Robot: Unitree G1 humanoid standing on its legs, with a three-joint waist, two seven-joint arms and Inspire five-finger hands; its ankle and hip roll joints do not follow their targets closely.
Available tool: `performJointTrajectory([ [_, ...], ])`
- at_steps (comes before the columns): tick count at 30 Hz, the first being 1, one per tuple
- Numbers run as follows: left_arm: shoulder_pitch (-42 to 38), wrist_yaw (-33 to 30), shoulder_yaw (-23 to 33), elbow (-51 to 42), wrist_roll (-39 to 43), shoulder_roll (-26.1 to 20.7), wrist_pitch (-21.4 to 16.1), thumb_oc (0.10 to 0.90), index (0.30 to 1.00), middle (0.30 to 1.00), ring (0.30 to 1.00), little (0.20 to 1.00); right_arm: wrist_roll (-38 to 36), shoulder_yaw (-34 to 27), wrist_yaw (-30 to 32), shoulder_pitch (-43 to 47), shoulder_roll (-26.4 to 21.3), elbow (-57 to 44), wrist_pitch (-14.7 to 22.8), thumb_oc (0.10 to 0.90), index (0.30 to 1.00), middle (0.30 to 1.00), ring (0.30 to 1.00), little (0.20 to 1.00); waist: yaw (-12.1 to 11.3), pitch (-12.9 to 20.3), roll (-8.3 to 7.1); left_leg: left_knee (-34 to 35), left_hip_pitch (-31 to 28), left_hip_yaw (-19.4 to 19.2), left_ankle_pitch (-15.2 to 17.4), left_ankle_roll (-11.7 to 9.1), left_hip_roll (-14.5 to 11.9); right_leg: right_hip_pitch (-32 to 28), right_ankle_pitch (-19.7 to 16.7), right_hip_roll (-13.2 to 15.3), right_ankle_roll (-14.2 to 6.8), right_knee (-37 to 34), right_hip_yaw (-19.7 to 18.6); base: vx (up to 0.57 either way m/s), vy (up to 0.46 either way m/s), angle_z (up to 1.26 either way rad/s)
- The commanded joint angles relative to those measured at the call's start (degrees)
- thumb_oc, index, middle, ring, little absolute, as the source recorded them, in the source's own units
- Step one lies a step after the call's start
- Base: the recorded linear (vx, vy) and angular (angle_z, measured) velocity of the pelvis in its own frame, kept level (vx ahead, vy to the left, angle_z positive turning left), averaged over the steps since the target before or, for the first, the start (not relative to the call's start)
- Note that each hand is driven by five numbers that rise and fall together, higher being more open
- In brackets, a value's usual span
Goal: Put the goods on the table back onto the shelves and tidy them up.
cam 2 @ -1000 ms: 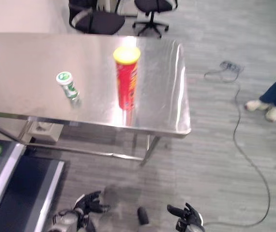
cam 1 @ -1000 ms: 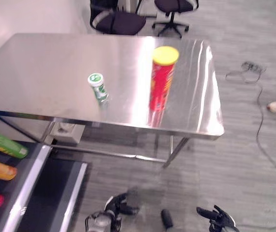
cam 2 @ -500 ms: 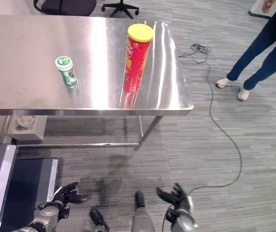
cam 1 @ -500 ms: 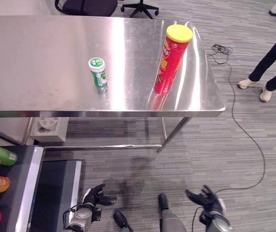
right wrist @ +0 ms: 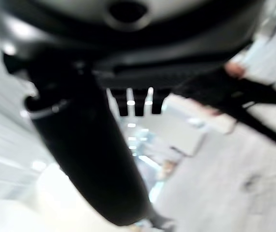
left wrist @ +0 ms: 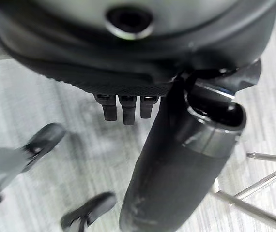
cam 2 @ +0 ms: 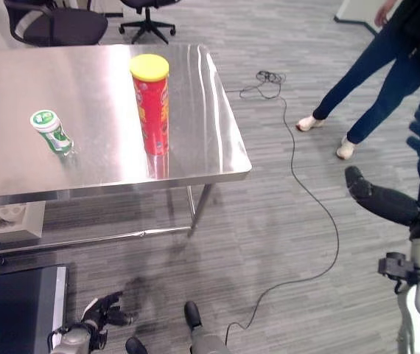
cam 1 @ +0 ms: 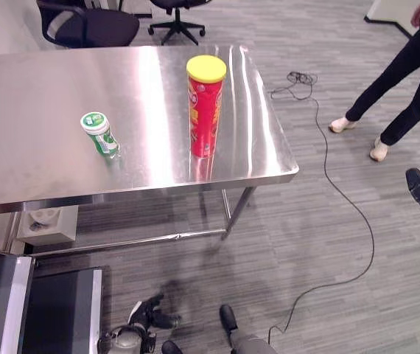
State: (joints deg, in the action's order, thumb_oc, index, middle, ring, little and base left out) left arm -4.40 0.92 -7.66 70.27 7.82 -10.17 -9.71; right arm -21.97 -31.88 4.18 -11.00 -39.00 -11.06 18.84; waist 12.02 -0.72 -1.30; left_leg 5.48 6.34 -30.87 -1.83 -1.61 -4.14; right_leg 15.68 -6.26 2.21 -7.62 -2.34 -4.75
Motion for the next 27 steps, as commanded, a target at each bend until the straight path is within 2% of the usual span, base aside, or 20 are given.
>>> performJointTrajectory([
  [1,-4.5,0.6,-0.9,1.7,-1.5,-0.5,-1.2,0.8,0.9,0.9,0.9,0.9,-2.8,-6.0,2.0,6.0,-2.0,-4.5,6.2,0.8,0.9,0.9,0.9,0.9,-2.5,-0.9,-1.0,-0.5,-4.4,1.9,5.1,-1.7,-0.1,-2.4,-4.8,2.3,-5.2,2.5,0.8,0.04,-0.056,0.06],
  [6,-4.9,0.2,-2.1,1.7,-0.6,0.0,-0.8,0.8,0.9,0.9,0.9,0.9,-4.9,0.6,2.9,11.5,-5.0,-3.8,5.5,0.8,0.9,0.9,0.9,0.9,-4.9,-0.7,-1.44,-0.5,-4.9,3.0,4.3,-2.5,-0.7,-4.1,-2.6,2.1,-4.4,0.8,2.3,0.05,-0.079,0.17],
  [11,-4.3,-0.1,-2.2,1.5,0.6,-0.3,-0.6,0.8,0.9,0.9,0.9,0.9,-12.2,8.2,-0.8,12.9,-5.7,-2.2,4.6,0.8,0.9,0.9,0.9,0.9,-7.2,-0.9,-2.46,-0.5,-5.7,4.0,3.3,-3.4,-1.5,-6.4,-0.6,1.8,-3.5,-1.7,3.8,0.04,-0.091,0.2],
  [15,-4.0,-0.2,-1.4,1.5,2.2,-0.5,-0.5,0.8,0.9,0.9,0.9,0.9,-13.5,12.7,-2.1,13.6,-8.2,0.5,2.4,0.8,0.9,0.9,0.9,0.9,-8.3,-1.0,-3.28,-0.5,-6.6,4.6,3.0,-3.8,-1.8,-8.0,0.1,1.8,-3.0,-2.0,4.3,0.03,-0.099,0.18],
  [27,-2.4,0.6,-1.8,1.5,3.4,-0.3,-0.1,0.8,0.9,0.9,0.9,0.9,-22.6,18.2,-5.9,16.7,-10.2,3.9,1.7,0.8,0.9,0.9,0.9,0.9,-9.7,-0.6,-3.71,-0.5,-8.2,6.1,2.4,-4.6,-2.5,-10.5,1.9,1.4,-2.0,-1.9,5.6,0.04,-0.051,0.05],
])
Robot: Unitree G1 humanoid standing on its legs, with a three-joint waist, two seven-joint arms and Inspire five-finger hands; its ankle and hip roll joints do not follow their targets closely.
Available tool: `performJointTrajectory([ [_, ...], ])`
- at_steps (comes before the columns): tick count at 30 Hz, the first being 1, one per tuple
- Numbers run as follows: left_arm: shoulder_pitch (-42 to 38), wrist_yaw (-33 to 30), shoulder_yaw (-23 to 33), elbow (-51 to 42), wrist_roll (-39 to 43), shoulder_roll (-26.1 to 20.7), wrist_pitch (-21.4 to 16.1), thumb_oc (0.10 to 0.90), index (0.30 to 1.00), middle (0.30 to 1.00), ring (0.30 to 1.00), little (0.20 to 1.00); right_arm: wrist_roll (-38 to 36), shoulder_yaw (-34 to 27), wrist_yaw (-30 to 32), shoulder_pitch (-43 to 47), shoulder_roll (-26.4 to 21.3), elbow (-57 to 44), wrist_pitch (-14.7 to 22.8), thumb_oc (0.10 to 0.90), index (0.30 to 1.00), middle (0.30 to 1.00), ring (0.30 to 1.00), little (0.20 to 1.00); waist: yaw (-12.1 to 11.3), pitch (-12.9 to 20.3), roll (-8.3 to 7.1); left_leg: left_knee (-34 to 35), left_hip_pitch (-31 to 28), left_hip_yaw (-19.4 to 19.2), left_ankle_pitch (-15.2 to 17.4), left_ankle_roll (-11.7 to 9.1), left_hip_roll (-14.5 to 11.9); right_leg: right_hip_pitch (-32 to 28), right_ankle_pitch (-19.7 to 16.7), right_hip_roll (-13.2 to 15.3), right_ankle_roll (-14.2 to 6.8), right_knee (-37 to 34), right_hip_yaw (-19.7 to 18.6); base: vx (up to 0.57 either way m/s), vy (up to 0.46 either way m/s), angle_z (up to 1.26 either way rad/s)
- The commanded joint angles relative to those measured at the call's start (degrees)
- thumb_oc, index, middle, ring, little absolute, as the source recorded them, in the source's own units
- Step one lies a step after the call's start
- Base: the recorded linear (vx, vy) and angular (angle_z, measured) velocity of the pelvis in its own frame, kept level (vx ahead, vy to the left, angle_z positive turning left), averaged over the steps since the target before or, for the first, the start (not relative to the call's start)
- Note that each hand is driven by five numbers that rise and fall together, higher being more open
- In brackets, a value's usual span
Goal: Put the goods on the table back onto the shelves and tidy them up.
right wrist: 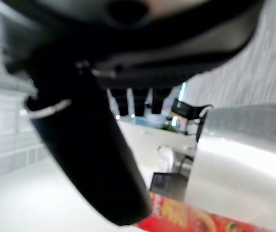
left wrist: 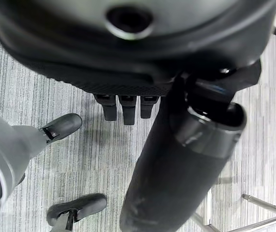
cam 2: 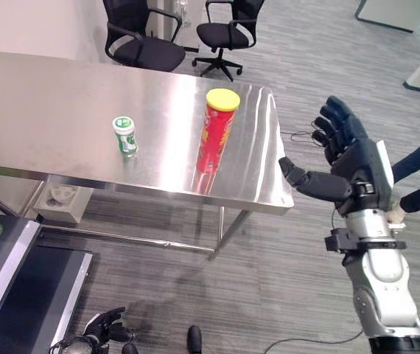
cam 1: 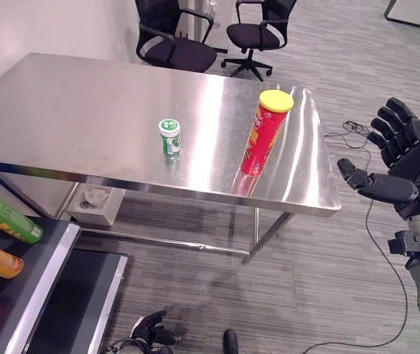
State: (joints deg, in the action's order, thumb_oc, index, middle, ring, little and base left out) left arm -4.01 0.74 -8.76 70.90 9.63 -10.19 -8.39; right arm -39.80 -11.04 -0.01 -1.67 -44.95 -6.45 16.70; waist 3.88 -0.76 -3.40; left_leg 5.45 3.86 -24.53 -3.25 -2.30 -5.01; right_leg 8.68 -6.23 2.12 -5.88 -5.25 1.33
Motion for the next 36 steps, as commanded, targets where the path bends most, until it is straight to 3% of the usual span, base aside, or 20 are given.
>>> performJointTrajectory([
  [1,-2.7,0.8,-0.7,1.0,1.7,-0.3,-1.4,0.8,0.9,0.9,0.9,0.9,-6.0,-1.9,-2.3,7.7,-4.2,-0.5,3.9,0.8,0.9,0.9,0.9,0.9,-1.7,-0.5,-1.64,-0.4,-5.8,-0.2,3.8,-3.9,-1.7,-3.6,2.0,1.5,-3.7,1.1,-0.4,0.06,-0.075,0.02],
  [9,-1.6,2.1,-0.9,1.1,2.3,-0.4,-1.0,0.8,0.9,0.9,0.9,0.9,-15.0,3.6,-7.2,10.8,-5.9,1.4,2.9,0.8,0.9,0.9,0.9,0.9,-2.7,-0.2,-1.91,-0.4,-6.4,0.6,3.5,-4.4,-2.1,-5.0,2.6,1.4,-3.3,1.2,0.7,0.04,-0.035,0.13],
  [22,-1.1,2.8,-1.3,1.0,3.0,-0.4,-0.5,0.8,0.9,0.9,0.9,0.9,-15.1,4.9,-5.8,14.3,-5.4,5.2,2.1,0.8,0.9,0.9,0.9,0.9,-3.6,0.5,-1.81,-0.4,-7.0,1.1,3.3,-4.8,-2.3,-5.9,3.4,1.4,-2.9,1.7,2.1,0.03,-0.016,0.05],
  [36,-0.7,3.4,-3.3,0.2,5.1,-0.4,-0.1,0.8,0.9,0.9,0.9,0.9,-15.9,10.5,-4.9,21.9,-5.9,13.6,0.1,0.8,0.9,0.9,0.9,0.9,-5.2,0.4,-1.51,-0.4,-7.2,2.4,3.1,-5.0,-2.3,-7.2,3.9,1.7,-2.6,1.4,3.7,0.02,-0.008,0.07],
])
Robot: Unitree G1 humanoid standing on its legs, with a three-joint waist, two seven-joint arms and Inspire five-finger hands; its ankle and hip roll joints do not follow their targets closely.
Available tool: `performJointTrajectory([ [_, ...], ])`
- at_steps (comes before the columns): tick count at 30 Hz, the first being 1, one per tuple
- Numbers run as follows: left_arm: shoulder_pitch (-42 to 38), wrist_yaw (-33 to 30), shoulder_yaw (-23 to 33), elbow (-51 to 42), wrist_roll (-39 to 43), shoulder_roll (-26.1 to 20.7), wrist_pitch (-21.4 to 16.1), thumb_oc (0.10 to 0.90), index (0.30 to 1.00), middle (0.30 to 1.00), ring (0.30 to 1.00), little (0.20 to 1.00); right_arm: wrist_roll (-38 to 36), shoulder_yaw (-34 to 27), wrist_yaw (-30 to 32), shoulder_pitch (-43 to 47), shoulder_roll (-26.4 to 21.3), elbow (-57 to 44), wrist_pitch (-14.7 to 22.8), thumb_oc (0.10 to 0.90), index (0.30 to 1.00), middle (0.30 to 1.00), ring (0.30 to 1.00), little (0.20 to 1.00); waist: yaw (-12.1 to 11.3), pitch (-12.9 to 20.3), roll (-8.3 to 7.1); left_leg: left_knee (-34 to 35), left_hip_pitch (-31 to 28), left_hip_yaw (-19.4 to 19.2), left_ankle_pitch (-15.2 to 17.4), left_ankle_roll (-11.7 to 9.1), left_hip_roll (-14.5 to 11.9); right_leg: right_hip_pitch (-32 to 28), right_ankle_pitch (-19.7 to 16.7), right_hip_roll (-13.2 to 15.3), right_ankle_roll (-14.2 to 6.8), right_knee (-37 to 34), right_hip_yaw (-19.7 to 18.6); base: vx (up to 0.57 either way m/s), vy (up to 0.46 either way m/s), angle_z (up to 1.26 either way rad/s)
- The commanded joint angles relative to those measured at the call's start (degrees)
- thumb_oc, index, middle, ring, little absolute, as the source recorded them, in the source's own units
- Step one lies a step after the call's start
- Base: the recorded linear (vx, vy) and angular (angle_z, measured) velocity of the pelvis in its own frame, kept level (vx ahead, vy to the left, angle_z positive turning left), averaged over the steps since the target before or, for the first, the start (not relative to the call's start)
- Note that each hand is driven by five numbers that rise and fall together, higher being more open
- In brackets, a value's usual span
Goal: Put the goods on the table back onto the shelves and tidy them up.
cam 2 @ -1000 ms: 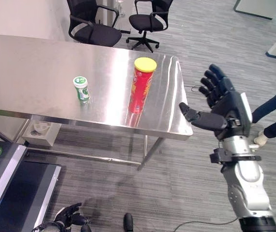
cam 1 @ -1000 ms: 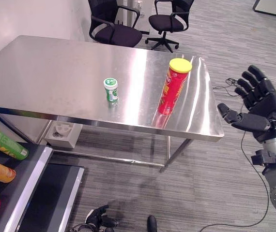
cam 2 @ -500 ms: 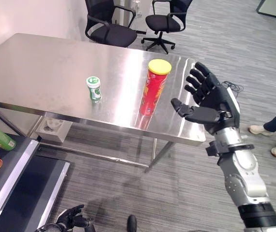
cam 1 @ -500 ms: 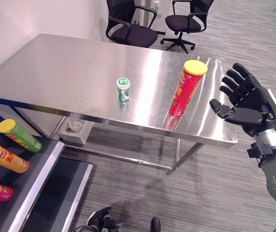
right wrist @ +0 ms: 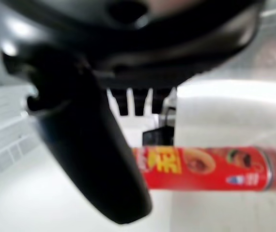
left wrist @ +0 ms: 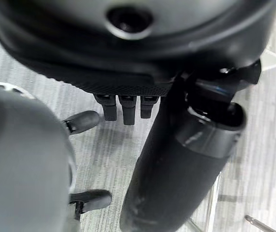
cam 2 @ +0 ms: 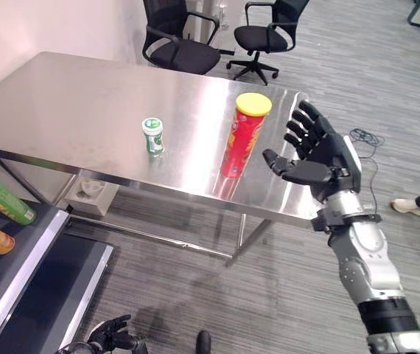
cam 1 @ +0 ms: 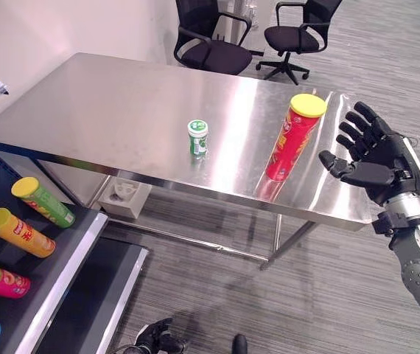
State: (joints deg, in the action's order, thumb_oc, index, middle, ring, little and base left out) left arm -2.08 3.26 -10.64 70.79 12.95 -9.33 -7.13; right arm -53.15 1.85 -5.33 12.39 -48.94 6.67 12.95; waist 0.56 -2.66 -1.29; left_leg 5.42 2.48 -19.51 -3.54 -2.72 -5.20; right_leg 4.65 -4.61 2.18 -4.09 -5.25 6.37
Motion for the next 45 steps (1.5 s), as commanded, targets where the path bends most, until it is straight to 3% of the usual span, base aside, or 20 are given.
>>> performJointTrajectory([
  [1,-2.6,0.8,-1.3,0.3,2.2,-1.1,-1.4,0.8,0.9,0.9,0.9,0.9,-2.6,-2.2,0.6,8.4,-1.5,1.5,3.8,0.8,0.9,0.9,0.9,0.9,-2.1,2.3,-3.61,-0.4,-5.9,-2.4,3.5,-4.6,-2.1,-3.4,2.4,1.7,-4.4,1.4,-1.1,0.02,-0.006,0.06],
  [45,-1.8,2.0,-2.3,-0.7,10.7,-1.4,-0.7,0.8,0.9,0.9,0.9,0.9,-3.0,9.1,2.2,26.8,1.5,21.4,-1.6,0.8,0.9,0.9,0.9,0.9,-6.2,2.2,-4.24,-0.4,-5.9,1.0,3.4,-4.4,-1.5,-5.5,2.8,2.4,-4.3,1.2,2.3,0.0,-0.001,0.05],
])
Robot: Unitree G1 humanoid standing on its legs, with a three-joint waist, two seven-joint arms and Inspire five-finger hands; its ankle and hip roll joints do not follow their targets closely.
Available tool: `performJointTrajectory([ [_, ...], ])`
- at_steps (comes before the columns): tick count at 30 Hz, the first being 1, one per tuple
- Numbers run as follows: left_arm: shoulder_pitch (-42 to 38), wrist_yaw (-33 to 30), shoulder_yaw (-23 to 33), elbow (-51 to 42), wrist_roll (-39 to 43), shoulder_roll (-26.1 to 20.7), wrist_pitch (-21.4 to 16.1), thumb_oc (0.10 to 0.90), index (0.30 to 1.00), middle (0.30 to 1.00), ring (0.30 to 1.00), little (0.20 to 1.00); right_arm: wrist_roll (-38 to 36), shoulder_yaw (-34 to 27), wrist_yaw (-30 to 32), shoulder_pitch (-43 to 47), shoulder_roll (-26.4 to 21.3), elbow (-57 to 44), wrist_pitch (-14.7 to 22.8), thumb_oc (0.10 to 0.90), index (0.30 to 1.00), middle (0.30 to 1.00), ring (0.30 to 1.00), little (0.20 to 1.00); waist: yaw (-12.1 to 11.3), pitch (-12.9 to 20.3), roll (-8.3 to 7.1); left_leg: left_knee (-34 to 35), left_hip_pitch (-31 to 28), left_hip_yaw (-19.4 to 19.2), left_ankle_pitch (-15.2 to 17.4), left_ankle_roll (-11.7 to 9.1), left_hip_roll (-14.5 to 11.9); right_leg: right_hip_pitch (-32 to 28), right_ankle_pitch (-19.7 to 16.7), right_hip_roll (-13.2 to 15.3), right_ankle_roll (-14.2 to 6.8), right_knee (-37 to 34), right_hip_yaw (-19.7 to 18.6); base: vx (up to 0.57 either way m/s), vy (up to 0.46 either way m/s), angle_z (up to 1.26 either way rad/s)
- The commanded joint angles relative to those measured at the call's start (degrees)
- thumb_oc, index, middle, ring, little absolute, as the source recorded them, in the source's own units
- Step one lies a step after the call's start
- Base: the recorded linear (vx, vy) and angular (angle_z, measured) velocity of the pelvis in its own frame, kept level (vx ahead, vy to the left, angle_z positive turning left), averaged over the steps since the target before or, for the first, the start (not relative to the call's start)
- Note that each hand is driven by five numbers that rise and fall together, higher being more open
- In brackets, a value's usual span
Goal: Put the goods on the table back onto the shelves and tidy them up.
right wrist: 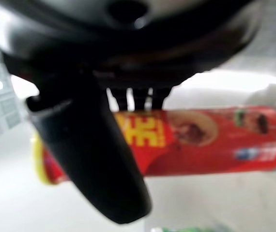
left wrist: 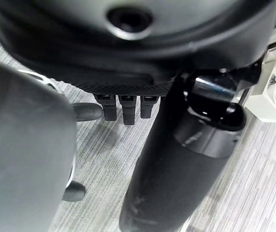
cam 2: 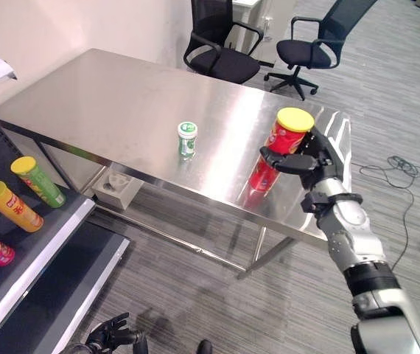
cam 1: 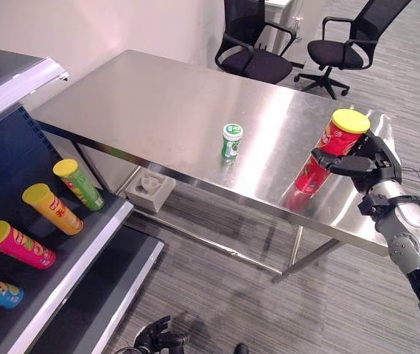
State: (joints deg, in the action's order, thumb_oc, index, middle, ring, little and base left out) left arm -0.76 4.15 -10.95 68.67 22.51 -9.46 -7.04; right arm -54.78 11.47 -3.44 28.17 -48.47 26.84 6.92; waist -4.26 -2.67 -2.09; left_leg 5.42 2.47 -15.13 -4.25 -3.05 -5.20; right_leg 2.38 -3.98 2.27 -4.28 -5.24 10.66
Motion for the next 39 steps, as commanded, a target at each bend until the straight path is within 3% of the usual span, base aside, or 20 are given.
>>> performJointTrajectory([
  [1,-3.2,1.1,-2.1,1.5,1.2,-1.2,-0.8,0.8,0.9,0.9,0.9,0.9,-1.3,-0.2,0.4,11.6,1.2,1.9,4.4,0.8,0.9,0.9,0.9,0.9,-1.5,2.1,-3.45,-0.4,-5.8,-3.4,4.1,-4.1,-1.4,-3.3,2.2,2.4,-4.1,1.1,-2.0,0.0,0.0,0.0],
  [15,-3.0,0.7,-1.7,1.4,3.3,-1.9,-0.9,0.8,0.9,0.9,0.9,0.9,-1.6,1.4,1.0,17.7,2.9,7.9,3.9,0.8,0.9,0.9,0.9,0.9,-2.9,2.1,-3.67,-0.4,-5.9,-2.4,4.4,-3.7,-0.9,-3.7,2.1,2.9,-4.2,1.1,-1.6,0.01,0.003,0.01],
  [16,-2.8,0.7,-1.8,1.3,3.5,-2.0,-1.0,0.8,0.9,0.9,0.9,0.9,-1.2,2.0,1.0,18.6,3.2,9.5,3.4,0.461,0.392,0.392,0.392,0.392,-3.1,2.1,-3.69,-0.4,-6.0,-2.4,4.5,-3.7,-0.8,-3.8,2.1,2.9,-4.1,1.1,-1.6,0.0,0.0,0.0],
  [17,-2.8,0.7,-1.8,1.3,3.5,-2.0,-1.0,0.8,0.9,0.9,0.9,0.9,-1.3,2.1,1.0,18.7,3.2,9.6,3.4,0.461,0.392,0.392,0.392,0.392,-3.1,2.1,-3.68,-0.4,-6.0,-2.4,4.5,-3.7,-0.8,-3.8,2.1,2.9,-4.1,1.1,-1.6,0.0,0.0,0.0],
  [18,-2.8,0.7,-1.8,1.3,3.5,-2.0,-1.0,0.8,0.9,0.9,0.9,0.9,-1.3,2.1,1.0,18.7,3.2,9.6,3.4,0.4,0.3,0.3,0.3,0.3,-3.1,2.1,-3.68,-0.4,-6.0,-2.4,4.5,-3.7,-0.8,-3.8,2.1,2.9,-4.1,1.1,-1.6,0.0,0.0,0.0],
  [22,-2.8,0.7,-1.6,1.3,3.6,-2.9,-0.9,0.8,0.9,0.9,0.9,0.9,0.2,3.4,1.1,20.3,4.3,12.1,2.3,0.4,0.3,0.3,0.3,0.3,-3.3,1.7,-3.81,-0.4,-6.2,-2.7,4.5,-3.7,-0.9,-3.4,2.1,2.9,-4.1,1.5,-2.1,0.0,0.0,-0.03],
  [30,-2.6,0.6,0.9,2.2,3.6,-5.3,-0.4,0.8,0.9,0.9,0.9,0.9,1.6,2.8,1.4,23.4,7.1,13.8,3.6,0.4,0.3,0.3,0.3,0.3,-2.7,0.9,-4.12,-0.4,-6.2,-4.1,4.5,-3.7,-1.3,-1.4,1.6,2.6,-4.1,2.4,-3.7,-0.02,-0.002,-0.12],
  [36,-2.7,-0.3,3.2,3.7,0.2,-4.8,-0.2,0.8,0.9,0.9,0.9,0.9,3.8,-3.5,1.7,14.7,10.4,-2.3,10.0,0.4,0.3,0.3,0.3,0.3,-0.8,0.9,-3.44,-0.4,-6.3,-4.7,5.4,-3.3,-1.1,-0.7,1.2,2.7,-4.6,2.7,-4.0,-0.02,0.035,-0.15],
  [39,-4.7,-0.7,2.3,3.2,-3.7,-3.1,-1.1,0.8,0.9,0.9,0.9,0.9,7.3,-8.0,1.9,3.6,9.4,-15.9,11.7,0.4,0.3,0.3,0.3,0.3,0.5,1.4,-3.37,-0.4,-5.9,-4.6,5.9,-2.8,-0.7,-0.5,1.0,3.1,-5.0,2.6,-3.7,-0.04,0.031,0.07],
])
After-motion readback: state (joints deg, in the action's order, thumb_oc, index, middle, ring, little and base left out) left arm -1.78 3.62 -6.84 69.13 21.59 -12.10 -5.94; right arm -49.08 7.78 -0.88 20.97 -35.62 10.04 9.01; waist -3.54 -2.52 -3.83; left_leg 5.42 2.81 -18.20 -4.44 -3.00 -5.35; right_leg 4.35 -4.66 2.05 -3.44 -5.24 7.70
